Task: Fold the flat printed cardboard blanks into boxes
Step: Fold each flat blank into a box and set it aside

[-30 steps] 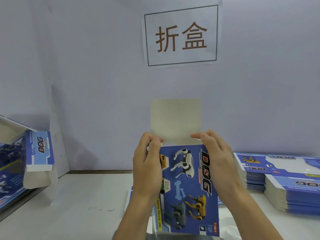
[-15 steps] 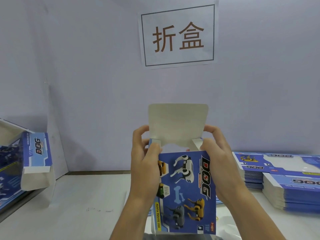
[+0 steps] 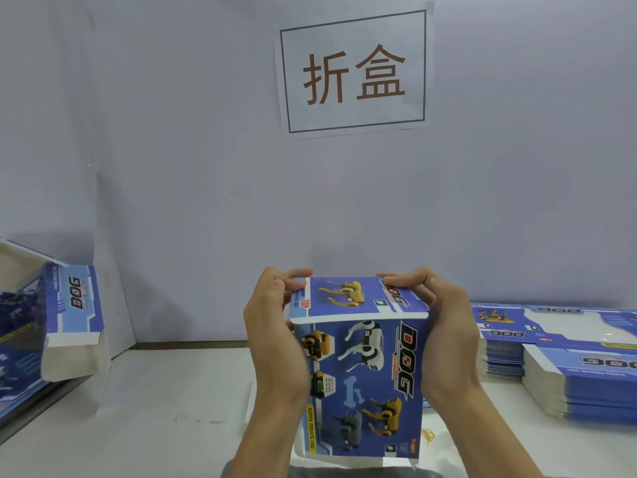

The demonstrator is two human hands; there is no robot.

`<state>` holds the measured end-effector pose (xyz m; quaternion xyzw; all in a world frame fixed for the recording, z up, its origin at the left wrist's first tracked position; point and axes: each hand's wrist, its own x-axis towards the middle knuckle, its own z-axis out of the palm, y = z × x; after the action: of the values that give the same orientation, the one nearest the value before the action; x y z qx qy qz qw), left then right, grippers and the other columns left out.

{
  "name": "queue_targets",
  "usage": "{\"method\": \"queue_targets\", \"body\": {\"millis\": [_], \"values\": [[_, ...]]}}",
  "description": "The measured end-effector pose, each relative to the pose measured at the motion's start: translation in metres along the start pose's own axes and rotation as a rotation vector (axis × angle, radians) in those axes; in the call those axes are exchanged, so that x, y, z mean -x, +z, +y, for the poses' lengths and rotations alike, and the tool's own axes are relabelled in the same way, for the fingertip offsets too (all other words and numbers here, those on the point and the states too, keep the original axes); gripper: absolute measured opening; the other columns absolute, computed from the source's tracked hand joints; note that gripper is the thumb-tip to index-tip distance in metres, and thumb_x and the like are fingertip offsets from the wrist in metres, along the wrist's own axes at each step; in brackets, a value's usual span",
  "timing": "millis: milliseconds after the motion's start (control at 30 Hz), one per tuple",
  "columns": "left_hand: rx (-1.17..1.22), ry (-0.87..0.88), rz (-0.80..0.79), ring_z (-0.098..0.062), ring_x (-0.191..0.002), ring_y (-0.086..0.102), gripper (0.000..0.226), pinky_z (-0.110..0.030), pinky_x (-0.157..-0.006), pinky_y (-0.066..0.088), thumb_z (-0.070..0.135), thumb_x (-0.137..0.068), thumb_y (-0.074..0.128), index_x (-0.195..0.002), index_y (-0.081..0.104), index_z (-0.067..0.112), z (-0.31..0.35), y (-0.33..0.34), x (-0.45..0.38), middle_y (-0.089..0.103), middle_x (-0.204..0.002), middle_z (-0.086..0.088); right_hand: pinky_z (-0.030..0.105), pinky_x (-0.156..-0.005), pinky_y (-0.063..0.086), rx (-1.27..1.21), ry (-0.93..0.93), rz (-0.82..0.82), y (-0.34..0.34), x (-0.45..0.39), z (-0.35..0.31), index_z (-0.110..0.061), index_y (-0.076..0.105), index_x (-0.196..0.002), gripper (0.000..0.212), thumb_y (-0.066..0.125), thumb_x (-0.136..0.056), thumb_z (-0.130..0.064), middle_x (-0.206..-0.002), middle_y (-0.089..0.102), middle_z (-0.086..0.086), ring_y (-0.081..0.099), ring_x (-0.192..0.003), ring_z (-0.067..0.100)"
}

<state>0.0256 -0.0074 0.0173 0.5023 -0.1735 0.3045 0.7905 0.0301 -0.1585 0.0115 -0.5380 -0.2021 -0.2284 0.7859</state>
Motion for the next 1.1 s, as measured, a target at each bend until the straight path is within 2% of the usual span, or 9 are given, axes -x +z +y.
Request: {"method": "queue_targets", "body": {"millis": [167, 300, 367, 467, 567, 800, 933, 1033, 1100], "values": [[-0.109, 0.088, 0.013, -0.023, -0.079, 0.063, 0.027, -0.026, -0.055, 0.054, 0.035, -0.089, 0.039, -0.092, 0.059, 0.016, 0.001, 0.005, 0.002, 0.063, -0.098, -0.017, 0.039, -0.064, 0.057, -0.073, -0.006, -0.130, -0.001, 0.001, -0.002, -0.020, 0.070, -0.098, 0.038, 0.040, -0.087, -0.040, -0.100, 0.074, 0.011, 0.071, -0.079, 0.029], [-0.109, -0.003, 0.038, -0.015, -0.091, 0.068, 0.030, -0.025, -0.060, 0.057, 0.046, -0.085, 0.038, -0.110, 0.055, 0.045, 0.001, 0.002, -0.002, 0.067, -0.106, 0.004, 0.035, -0.095, 0.055, 0.055, 0.015, -0.287, -0.006, -0.014, -0.015, -0.023, 0.044, -0.138, 0.044, 0.042, -0.099, -0.004, -0.101, 0.071, -0.029, 0.067, -0.092, -0.007], [-0.068, -0.033, 0.042, -0.015, -0.096, 0.069, 0.035, -0.022, -0.061, 0.056, 0.047, -0.083, 0.040, -0.115, 0.054, 0.044, 0.002, 0.001, -0.003, 0.069, -0.104, 0.012, 0.040, -0.093, 0.056, 0.114, -0.044, -0.298, -0.011, -0.011, -0.018, -0.034, 0.037, -0.145, 0.066, 0.053, -0.090, -0.002, -0.120, 0.069, -0.015, 0.068, -0.108, 0.010], [-0.021, -0.064, 0.016, -0.017, -0.093, 0.072, 0.031, -0.029, -0.066, 0.058, 0.044, -0.087, 0.046, -0.116, 0.055, 0.039, 0.002, 0.002, -0.003, 0.072, -0.102, 0.011, 0.056, -0.084, 0.058, 0.168, -0.049, -0.289, -0.018, 0.002, -0.022, -0.054, 0.040, -0.139, 0.076, 0.073, -0.073, -0.039, -0.125, 0.065, 0.013, 0.068, -0.107, 0.037], [-0.059, -0.095, -0.010, -0.020, -0.104, 0.070, 0.021, -0.042, -0.087, 0.057, 0.031, -0.103, 0.045, -0.118, 0.059, 0.033, 0.002, -0.001, -0.005, 0.073, -0.109, 0.003, 0.050, -0.065, 0.061, 0.225, -0.116, -0.104, -0.022, -0.006, -0.031, -0.054, 0.046, -0.135, 0.067, 0.078, -0.076, -0.051, -0.095, 0.071, 0.021, 0.071, -0.076, 0.041], [-0.277, -0.169, -0.166, -0.018, -0.097, 0.073, 0.023, -0.029, -0.078, 0.056, 0.021, -0.103, 0.046, -0.110, 0.067, 0.028, 0.004, -0.024, -0.018, 0.076, -0.105, 0.002, 0.027, -0.057, 0.056, -0.171, -0.083, 0.184, -0.043, -0.014, -0.043, -0.028, 0.058, -0.121, 0.031, 0.061, -0.092, -0.038, -0.081, 0.072, -0.004, 0.070, -0.069, 0.014], [-0.304, -0.278, -0.228, -0.025, -0.093, 0.074, 0.026, -0.036, -0.079, 0.056, 0.018, -0.104, 0.044, -0.110, 0.068, 0.023, 0.007, -0.040, -0.024, 0.076, -0.104, -0.003, 0.024, -0.053, 0.056, -0.305, 0.097, 0.122, -0.048, -0.008, -0.052, -0.024, 0.075, -0.078, 0.030, 0.054, -0.095, -0.039, -0.073, 0.074, -0.002, 0.070, -0.059, 0.016], [-0.283, -0.365, -0.296, -0.030, -0.092, 0.074, 0.025, -0.046, -0.084, 0.058, 0.033, -0.102, 0.047, -0.117, 0.065, 0.026, 0.007, -0.047, -0.025, 0.076, -0.108, -0.005, 0.023, -0.041, 0.052, -0.148, 0.358, 0.034, -0.043, -0.008, -0.057, -0.017, 0.078, -0.061, 0.043, 0.056, -0.093, -0.033, -0.059, 0.071, 0.006, 0.066, -0.045, 0.018], [-0.231, -0.438, -0.287, -0.028, -0.089, 0.075, 0.034, -0.042, -0.073, 0.060, 0.049, -0.088, 0.055, -0.116, 0.065, 0.031, 0.005, -0.048, -0.023, 0.076, -0.107, -0.003, 0.016, -0.035, 0.045, 0.095, 0.425, -0.201, -0.048, -0.004, -0.049, -0.004, 0.077, -0.060, 0.055, 0.046, -0.102, -0.020, -0.042, 0.062, 0.005, 0.058, -0.033, 0.009]]}}
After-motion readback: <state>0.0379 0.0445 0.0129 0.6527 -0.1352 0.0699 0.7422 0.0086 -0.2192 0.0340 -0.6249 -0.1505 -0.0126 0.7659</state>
